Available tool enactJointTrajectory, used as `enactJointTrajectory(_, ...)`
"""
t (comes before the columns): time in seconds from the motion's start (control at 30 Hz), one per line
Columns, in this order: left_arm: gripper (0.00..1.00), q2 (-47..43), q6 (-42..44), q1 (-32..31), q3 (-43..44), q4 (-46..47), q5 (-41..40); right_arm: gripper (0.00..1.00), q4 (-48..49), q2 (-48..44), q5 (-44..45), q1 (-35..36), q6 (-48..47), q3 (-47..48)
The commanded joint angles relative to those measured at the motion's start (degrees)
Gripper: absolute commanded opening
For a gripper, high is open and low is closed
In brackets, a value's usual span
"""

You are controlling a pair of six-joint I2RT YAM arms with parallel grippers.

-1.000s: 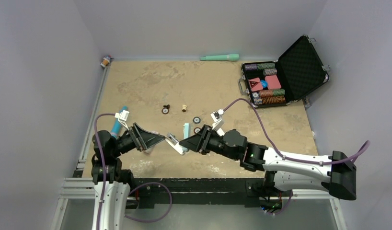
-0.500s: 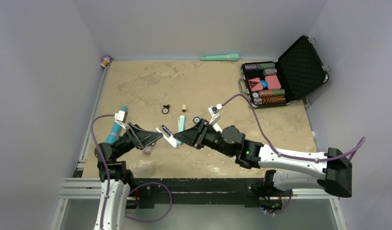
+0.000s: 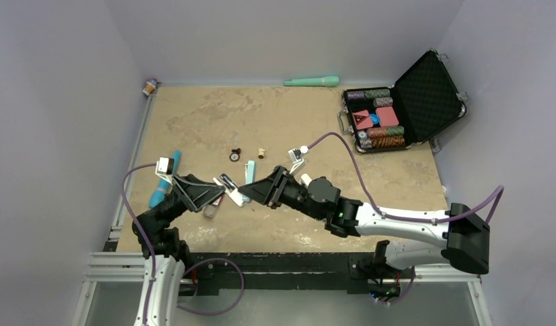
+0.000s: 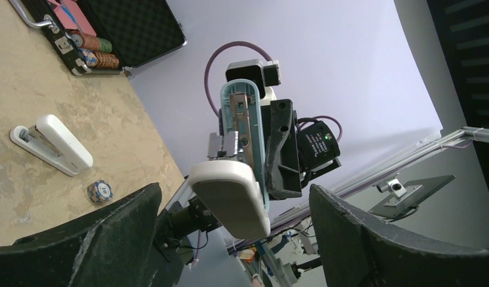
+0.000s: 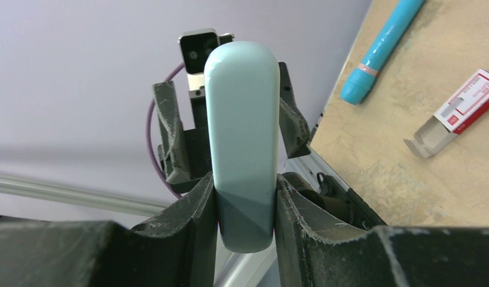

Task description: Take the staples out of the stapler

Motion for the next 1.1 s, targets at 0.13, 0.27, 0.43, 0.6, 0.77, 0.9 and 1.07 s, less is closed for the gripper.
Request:
enactJointTrajectory(0.13, 0.93, -0.6, 0.1, -0.1, 0.2, 1.3, -1.2, 0.00, 9.5, 0.9, -1.6, 0.1, -2.4, 1.8)
enactJointTrajectory(0.27, 0.91, -0.5, 0.1, -0.1, 0.4, 1.4, -1.7, 0.00, 9.2, 1.8, -1.5, 0.1, -3.4, 2.2)
enactJointTrajectory(0.43, 0.84, -0.3, 0.1, -0.1, 0.3, 0.9, -1.7, 0.00, 10.6, 3.5, -1.8, 0.2, -3.8, 2.8)
enactJointTrajectory(0.6, 0.76, -0.3, 0.4, -0.2, 0.1, 0.4, -1.6, 0.00, 13.0, 5.3, -2.4, 0.2, -3.8, 2.9)
enactJointTrajectory(0.77, 0.70, -0.4, 1.3, -0.3, 0.5, -1.1, -1.0, 0.00, 14.1, 6.0, -2.4, 0.1, -3.8, 3.2)
enactJointTrajectory(0.9, 0.63, -0.6, 1.7, -0.4, 0.6, -2.2, -1.0, 0.00, 14.5, 6.0, -2.0, 0.2, -3.8, 3.1)
enactJointTrajectory(1.07, 0.40, -0.9, 5.0, -0.5, 2.4, -9.1, -0.4, 0.00, 15.7, 5.9, -1.7, 0.2, -3.2, 2.1)
